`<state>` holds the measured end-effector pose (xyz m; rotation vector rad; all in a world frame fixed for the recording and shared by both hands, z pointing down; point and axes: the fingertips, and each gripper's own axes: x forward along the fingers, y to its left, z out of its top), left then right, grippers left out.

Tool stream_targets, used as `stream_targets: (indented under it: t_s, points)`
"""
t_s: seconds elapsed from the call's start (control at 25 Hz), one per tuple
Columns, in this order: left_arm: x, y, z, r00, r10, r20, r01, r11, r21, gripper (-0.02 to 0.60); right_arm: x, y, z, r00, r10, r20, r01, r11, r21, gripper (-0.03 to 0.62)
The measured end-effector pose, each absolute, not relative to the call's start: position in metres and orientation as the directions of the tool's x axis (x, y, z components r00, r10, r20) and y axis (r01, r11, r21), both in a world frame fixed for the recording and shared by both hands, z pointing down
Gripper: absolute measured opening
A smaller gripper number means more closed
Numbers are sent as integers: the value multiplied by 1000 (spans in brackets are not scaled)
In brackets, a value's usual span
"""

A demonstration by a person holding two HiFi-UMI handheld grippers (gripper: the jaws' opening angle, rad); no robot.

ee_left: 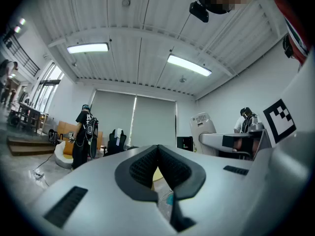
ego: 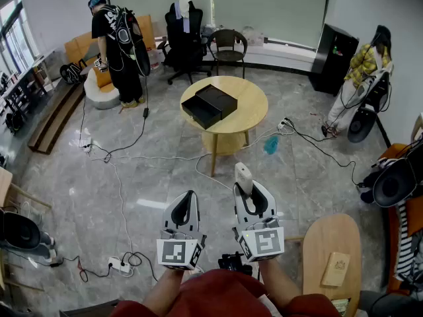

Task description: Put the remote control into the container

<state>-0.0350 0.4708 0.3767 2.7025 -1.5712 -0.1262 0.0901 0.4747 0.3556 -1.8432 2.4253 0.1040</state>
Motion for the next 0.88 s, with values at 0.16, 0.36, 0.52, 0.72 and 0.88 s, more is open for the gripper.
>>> stream_targets:
  t_s: [0.16,0.36,0.52,0.72,0.88]
  points:
    - [-29,466,376,495,-866,-68,-866,-498,48,15,98,469,356,-259,-959,-114,-965,261,-5,132]
    - [-24,456,374,474,-878,-70,-878,-477,44,15,104,456,359,-269,-957,-111,-962,273,-16,132]
    - [-24,450,376,434,-899,-63,-897,-438,57,15,103,446,360,-308,-945,-108,-950,312,-22,132]
    - [-12,447,381,395,-917,-55,-915,-398,63,15,111,437,366,-362,-927,-96,-930,366,-24,132]
    - [-3,442,387,380,-924,-47,-922,-382,62,15,119,430,373,-385,-920,-81,-922,387,-19,132]
